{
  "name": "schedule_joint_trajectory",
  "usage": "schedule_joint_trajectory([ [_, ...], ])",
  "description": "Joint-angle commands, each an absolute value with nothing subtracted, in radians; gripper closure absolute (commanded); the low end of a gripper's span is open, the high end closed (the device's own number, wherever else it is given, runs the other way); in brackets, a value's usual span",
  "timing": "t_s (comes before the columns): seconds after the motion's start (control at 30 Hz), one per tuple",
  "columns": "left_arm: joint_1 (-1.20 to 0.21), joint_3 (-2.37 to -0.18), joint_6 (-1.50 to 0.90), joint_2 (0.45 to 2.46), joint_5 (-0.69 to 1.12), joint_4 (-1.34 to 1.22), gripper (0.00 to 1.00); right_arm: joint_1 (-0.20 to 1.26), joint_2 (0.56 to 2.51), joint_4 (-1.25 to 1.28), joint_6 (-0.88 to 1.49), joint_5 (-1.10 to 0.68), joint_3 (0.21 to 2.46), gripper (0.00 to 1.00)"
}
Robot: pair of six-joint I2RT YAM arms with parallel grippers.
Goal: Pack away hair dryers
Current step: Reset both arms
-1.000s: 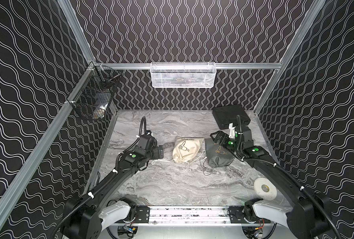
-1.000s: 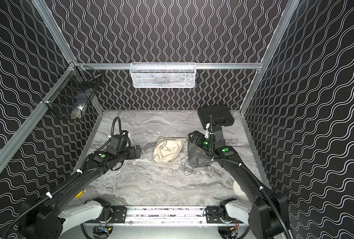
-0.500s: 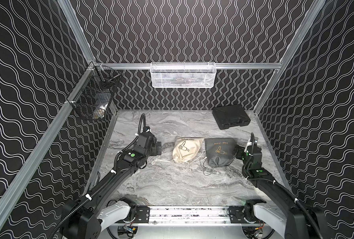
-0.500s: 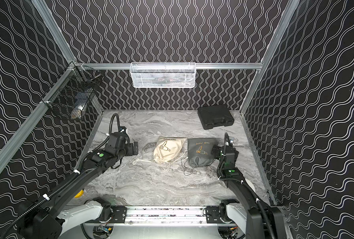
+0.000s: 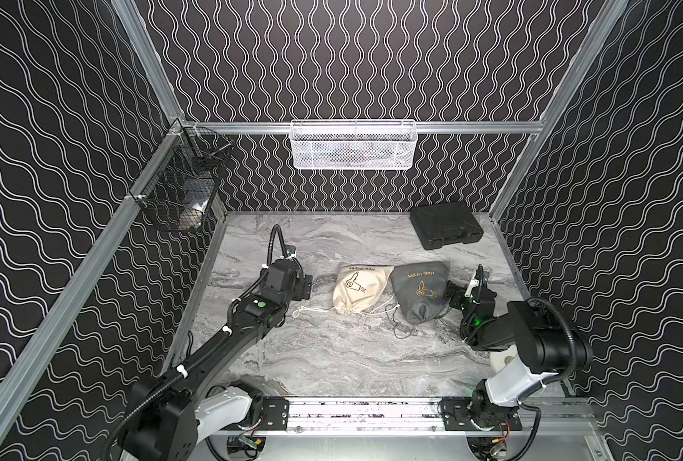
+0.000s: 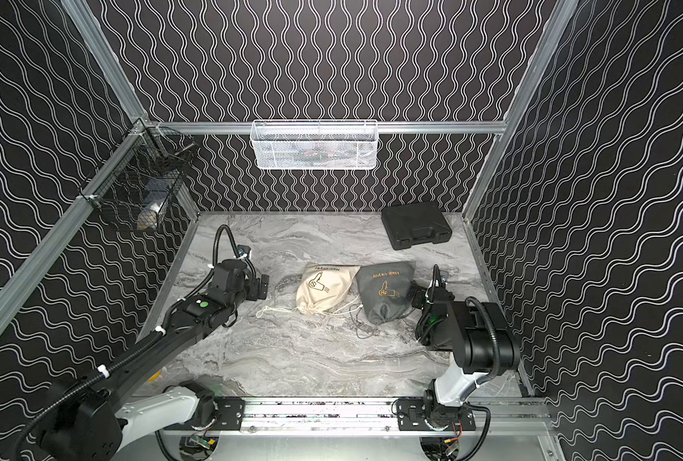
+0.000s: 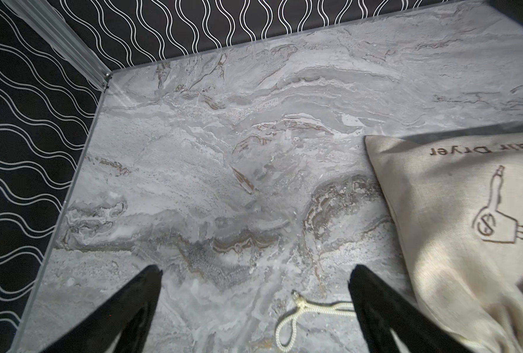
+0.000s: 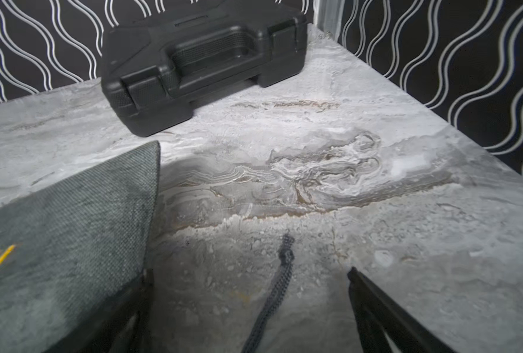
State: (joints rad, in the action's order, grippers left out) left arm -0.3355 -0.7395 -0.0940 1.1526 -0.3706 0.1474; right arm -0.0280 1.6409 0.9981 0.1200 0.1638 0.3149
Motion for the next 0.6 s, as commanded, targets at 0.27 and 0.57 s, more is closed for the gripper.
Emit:
schedule_joint_trajectory([
  [0.27, -0.050, -0.538, -0.048, 1.387, -0.058, -0.495, 0.01, -0.030, 1.647, 0.884, 0.088, 0.092, 0.430, 0.00],
  [0.57, 0.012, -0.365, -0.035, 1.559, 0.038, -0.957, 0.01, -0.030, 1.670, 0.970, 0.079, 0.091, 0.408, 0.00],
])
